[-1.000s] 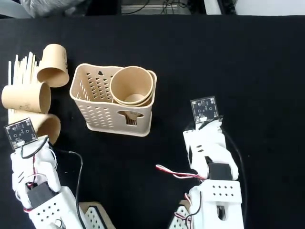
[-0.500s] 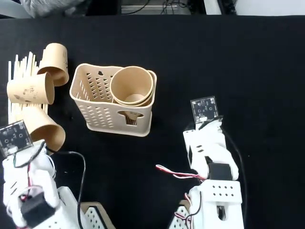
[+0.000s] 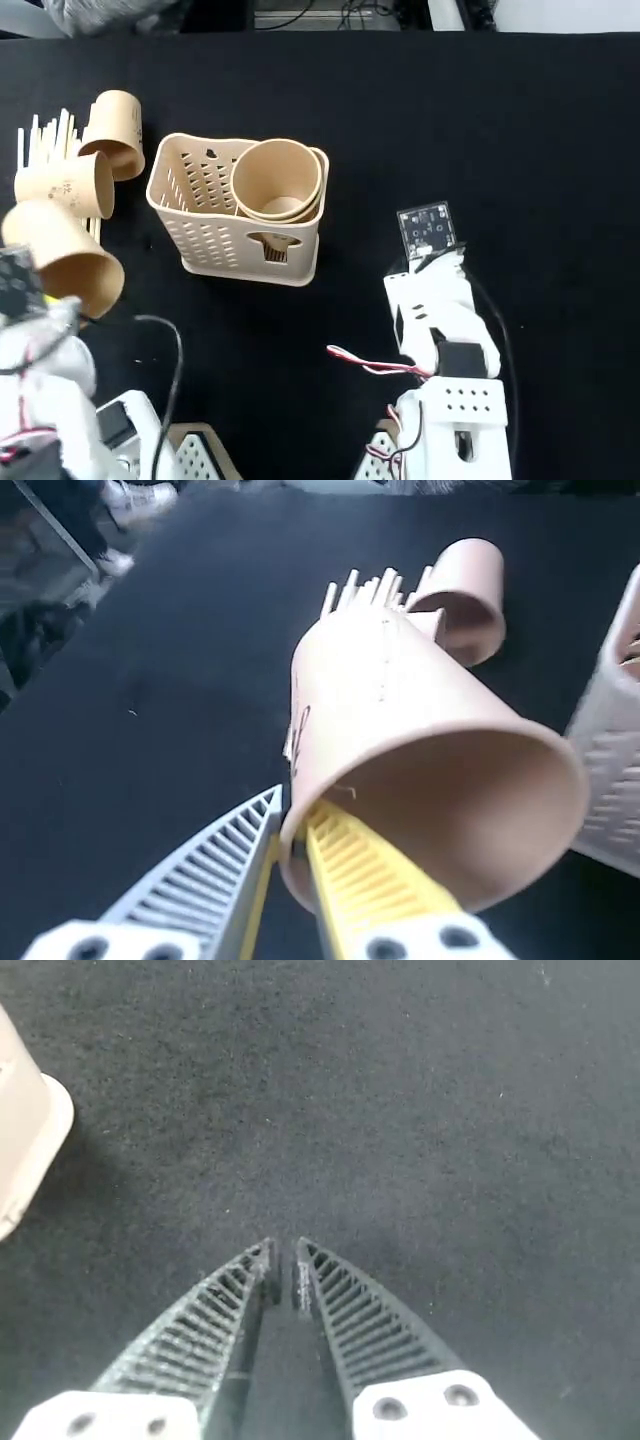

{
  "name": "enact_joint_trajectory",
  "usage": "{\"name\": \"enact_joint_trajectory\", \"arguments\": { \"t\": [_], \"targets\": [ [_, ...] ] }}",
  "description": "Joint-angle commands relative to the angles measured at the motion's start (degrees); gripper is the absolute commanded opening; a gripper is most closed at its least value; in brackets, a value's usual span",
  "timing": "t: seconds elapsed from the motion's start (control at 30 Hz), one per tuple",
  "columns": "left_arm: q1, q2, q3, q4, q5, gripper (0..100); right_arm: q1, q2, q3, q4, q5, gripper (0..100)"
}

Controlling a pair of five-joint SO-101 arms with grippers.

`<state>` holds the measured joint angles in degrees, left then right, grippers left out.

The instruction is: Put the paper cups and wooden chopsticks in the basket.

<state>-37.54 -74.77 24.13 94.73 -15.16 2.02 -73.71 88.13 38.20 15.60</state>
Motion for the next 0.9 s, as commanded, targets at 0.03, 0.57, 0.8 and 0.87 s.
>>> {"name": "enact_joint_trajectory", "arguments": {
  "t": [0.03,0.57,0.8,0.87],
  "targets": [
    [6.46,18.20,-26.51,6.24,7.56,3,0.44,-0.13,-0.22,-1.14,0.79,4.3],
    [55.16,29.27,-36.62,5.19,11.52,3,0.44,-0.04,-0.22,-1.14,0.79,4.3],
    [55.43,41.23,-38.64,6.15,10.20,3,0.44,-0.04,-0.13,-1.14,0.79,4.3],
    [55.25,42.55,-39.78,6.15,10.29,3,0.44,-0.13,-0.13,-1.14,0.79,4.3]
  ]
}}
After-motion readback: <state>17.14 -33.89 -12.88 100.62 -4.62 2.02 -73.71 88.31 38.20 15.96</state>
